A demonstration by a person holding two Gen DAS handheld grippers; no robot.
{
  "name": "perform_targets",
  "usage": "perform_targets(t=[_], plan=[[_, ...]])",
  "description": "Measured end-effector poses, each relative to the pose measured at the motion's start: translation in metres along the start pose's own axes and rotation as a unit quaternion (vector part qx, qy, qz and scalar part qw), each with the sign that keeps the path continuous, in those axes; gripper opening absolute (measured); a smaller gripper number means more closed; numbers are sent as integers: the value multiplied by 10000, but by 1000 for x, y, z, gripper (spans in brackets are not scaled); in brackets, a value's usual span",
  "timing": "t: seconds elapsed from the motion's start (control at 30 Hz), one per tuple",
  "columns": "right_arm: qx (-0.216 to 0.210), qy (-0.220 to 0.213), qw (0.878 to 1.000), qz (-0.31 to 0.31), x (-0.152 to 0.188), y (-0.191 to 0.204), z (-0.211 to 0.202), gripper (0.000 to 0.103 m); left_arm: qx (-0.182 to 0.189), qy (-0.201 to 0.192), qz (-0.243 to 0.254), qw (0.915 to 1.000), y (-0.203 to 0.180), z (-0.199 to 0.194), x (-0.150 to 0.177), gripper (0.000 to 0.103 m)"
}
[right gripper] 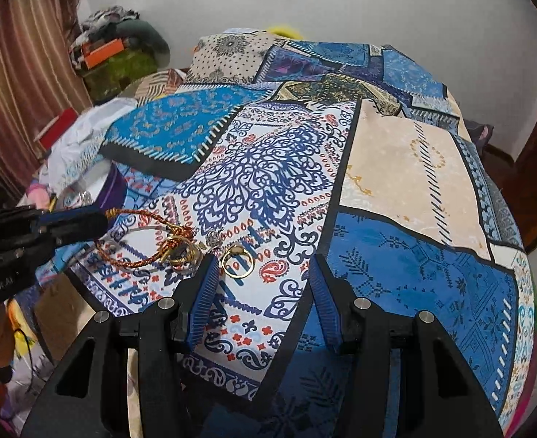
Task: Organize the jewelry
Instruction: 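Grasp the gold hoop ring with the right tool while the left tool lifts the bracelet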
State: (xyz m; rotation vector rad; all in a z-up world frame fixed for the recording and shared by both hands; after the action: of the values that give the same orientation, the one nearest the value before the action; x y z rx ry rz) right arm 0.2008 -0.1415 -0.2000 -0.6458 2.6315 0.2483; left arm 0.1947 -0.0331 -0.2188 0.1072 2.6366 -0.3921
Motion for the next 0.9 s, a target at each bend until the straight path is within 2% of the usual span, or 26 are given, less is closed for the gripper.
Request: perform_targets(t=[0.07, 0.23, 0.4, 0.6, 0.9], plan=[[32, 8, 9999, -102, 0, 3, 1, 47, 42, 86, -1, 10000, 0, 5, 6, 8], [103, 66, 9992, -376, -1, 11, 7, 34, -34, 88, -2, 10000, 2, 8, 7, 8], [66, 73, 9991, -425, -1, 12, 9, 17, -40, 141, -13, 9999, 4, 14, 8, 11], [44, 8, 9995, -324, -1, 12, 6, 17, 51, 166, -129, 9998, 6, 18, 8, 13], [-98, -220, 9997, -104, 0, 8, -16, 17, -169, 19, 144, 9998, -12, 4, 3, 9]])
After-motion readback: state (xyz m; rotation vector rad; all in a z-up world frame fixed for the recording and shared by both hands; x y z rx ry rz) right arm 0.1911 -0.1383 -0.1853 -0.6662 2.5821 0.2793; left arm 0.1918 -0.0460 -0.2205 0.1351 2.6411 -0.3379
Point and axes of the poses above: each gripper's, at about its wrist camera, not at the fingertips, and z roughly the way its jaws point, y to its left, x to its underside, the point moved 6 cm from there along z, roughly the way its jaws point, and after that the axes turned 11 degrees about y, right-handed, at the moved point
